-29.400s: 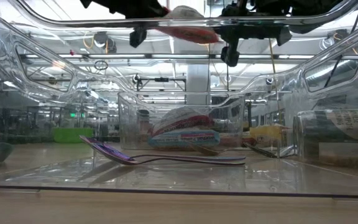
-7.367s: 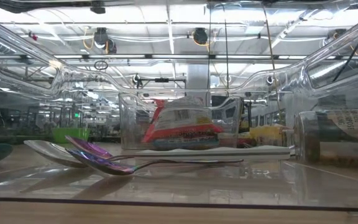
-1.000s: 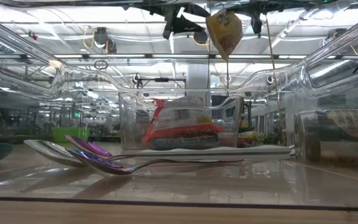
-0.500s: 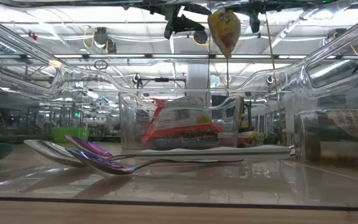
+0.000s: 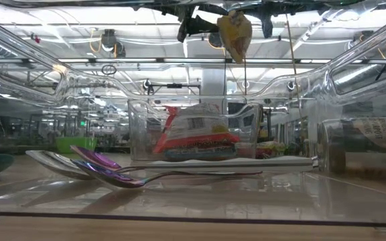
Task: Pick & Place Food Item
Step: Put the yellow noodle pack into the middle transparent bin
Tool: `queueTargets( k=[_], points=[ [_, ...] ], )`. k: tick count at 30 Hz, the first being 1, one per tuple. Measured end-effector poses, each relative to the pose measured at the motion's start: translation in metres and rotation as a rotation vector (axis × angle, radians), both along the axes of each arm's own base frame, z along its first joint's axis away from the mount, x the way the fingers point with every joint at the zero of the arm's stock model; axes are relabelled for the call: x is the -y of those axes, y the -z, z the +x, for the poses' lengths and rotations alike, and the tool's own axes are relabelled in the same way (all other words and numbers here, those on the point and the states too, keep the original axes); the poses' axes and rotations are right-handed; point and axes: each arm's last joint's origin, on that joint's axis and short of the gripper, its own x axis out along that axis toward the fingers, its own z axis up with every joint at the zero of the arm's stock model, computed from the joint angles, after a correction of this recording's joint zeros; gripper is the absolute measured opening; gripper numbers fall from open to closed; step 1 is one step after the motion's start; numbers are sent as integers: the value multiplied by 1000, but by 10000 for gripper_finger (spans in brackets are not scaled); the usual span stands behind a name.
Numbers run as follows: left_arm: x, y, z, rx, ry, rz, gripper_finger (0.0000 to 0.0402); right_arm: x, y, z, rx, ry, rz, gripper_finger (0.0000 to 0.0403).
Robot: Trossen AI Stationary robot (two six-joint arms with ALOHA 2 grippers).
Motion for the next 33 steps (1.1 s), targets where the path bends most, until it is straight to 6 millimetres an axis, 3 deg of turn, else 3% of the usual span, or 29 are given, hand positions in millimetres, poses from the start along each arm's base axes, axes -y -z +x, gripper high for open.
queueTargets(
  k=[6, 24, 33],
  points=[
    [0, 4, -1, -47, -15, -11, 238, -1, 0, 4, 6, 3, -5, 0],
    [-1, 5, -1, -48, -39, -23, 55, -2, -1, 4, 14, -9, -10, 0],
    [0, 7, -2, -79, -33, 6, 8, -3, 2, 4, -13, -34, 10, 0]
  ],
)
